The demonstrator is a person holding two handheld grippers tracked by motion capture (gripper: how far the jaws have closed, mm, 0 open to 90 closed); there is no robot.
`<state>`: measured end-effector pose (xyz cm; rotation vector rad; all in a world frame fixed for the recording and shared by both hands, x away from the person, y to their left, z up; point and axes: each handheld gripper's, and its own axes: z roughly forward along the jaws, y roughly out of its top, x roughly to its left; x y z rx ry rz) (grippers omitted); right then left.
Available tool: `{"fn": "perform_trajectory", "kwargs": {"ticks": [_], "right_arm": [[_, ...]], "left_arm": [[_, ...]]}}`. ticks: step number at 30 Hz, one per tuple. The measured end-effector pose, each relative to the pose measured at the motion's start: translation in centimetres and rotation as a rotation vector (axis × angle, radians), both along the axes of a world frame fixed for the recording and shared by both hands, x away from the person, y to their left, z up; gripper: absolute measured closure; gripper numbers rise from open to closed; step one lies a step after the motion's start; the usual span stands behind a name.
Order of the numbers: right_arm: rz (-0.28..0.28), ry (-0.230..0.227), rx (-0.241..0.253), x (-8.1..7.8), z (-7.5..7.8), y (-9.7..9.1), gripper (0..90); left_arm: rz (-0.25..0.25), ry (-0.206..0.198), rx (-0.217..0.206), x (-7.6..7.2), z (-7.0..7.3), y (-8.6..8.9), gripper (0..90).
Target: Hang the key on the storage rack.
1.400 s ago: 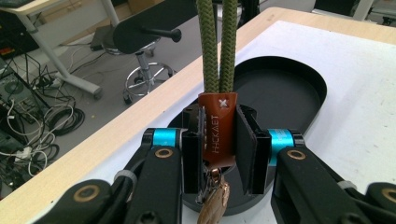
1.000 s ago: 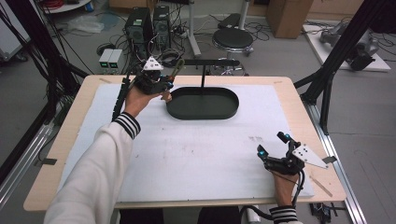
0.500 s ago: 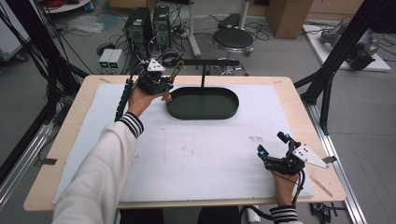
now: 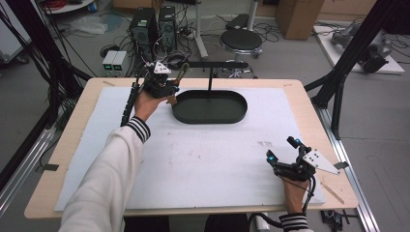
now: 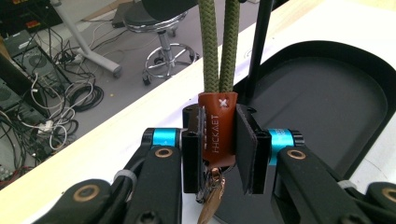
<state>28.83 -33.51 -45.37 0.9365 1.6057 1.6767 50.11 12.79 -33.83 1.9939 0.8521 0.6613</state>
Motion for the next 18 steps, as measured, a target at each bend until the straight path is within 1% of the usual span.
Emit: {"fn": "perform_trajectory", "kwargs": {"ticks": [3, 5, 9, 12, 13, 14, 16, 18], "right_arm": [[0.000, 0.003, 0.002, 0.0, 0.0, 0.0, 0.6], [0.000, 0.003, 0.002, 0.0, 0.0, 0.0, 0.6], [0.001, 0.005, 0.001, 0.0, 0.0, 0.0, 0.6], [-0.001, 0.004, 0.002, 0.0, 0.0, 0.0, 0.6], [-0.001, 0.004, 0.002, 0.0, 0.0, 0.0, 0.6], [0.001, 0.000, 0.000, 0.0, 0.0, 0.0, 0.6], [0.000, -0.002, -0.002, 0.0, 0.0, 0.0, 0.6], [-0.001, 0.002, 0.001, 0.0, 0.0, 0.0, 0.6]], "left_arm": [[0.004, 0.002, 0.002, 0.1, -0.1, 0.0, 73.5], [0.007, 0.007, -0.005, 0.2, -0.2, 0.0, 73.5], [0.015, 0.018, -0.007, 0.4, -0.4, 0.1, 73.5], [0.031, 0.038, -0.023, 0.7, -0.8, 0.3, 73.4], [0.031, 0.038, -0.023, 0.7, -0.8, 0.3, 73.4], [0.034, 0.043, -0.033, 0.9, -0.9, 0.4, 73.4], [0.033, 0.043, -0.033, 0.9, -1.0, 0.4, 73.4], [0.034, 0.042, -0.040, 1.0, -1.1, 0.4, 73.4]]}}
